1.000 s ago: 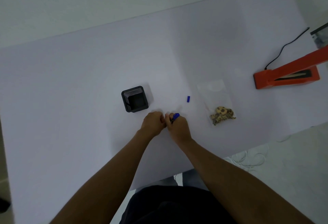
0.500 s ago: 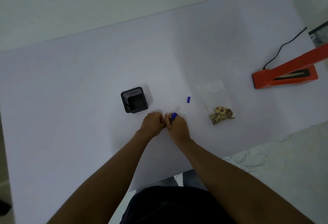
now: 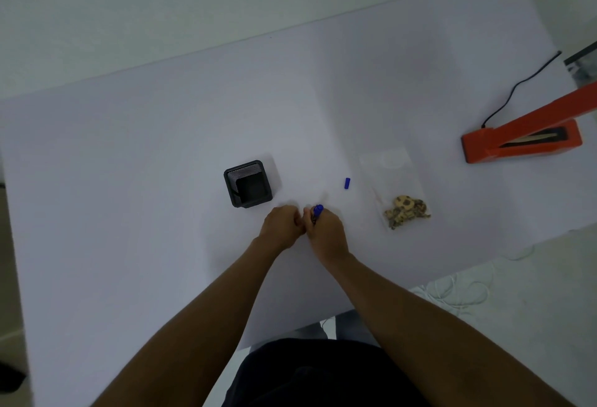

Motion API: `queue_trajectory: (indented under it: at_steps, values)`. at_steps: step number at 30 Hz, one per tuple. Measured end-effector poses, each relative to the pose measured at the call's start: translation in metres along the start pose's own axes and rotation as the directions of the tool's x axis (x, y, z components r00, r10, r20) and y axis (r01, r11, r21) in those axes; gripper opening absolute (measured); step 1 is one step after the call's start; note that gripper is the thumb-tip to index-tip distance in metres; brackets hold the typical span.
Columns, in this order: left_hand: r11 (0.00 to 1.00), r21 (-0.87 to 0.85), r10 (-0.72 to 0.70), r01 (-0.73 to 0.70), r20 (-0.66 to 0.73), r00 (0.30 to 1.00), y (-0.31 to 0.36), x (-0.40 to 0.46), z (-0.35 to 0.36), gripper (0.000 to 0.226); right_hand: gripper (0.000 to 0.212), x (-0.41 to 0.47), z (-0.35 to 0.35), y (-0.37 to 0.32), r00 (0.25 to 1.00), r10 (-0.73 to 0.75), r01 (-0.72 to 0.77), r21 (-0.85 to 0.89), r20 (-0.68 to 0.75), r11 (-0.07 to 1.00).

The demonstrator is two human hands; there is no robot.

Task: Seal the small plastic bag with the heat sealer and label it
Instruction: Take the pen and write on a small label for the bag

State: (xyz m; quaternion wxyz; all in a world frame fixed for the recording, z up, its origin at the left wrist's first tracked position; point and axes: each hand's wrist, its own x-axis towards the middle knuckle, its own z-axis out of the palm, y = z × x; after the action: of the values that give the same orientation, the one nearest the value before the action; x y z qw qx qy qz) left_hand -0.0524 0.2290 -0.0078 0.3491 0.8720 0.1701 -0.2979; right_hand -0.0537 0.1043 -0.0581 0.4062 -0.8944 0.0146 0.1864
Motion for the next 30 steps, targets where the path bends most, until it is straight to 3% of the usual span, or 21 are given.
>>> queue_trajectory:
  at_steps: [30]
  values:
    - [1.000,0.002,-0.002,0.002,0.003,1.000,-0.0004,0.0025,0.0024,0.022,0.038,-0.0041,-0.0004,0.0057,0.998,0.032,-0.032,0.011,-0.050,0.999]
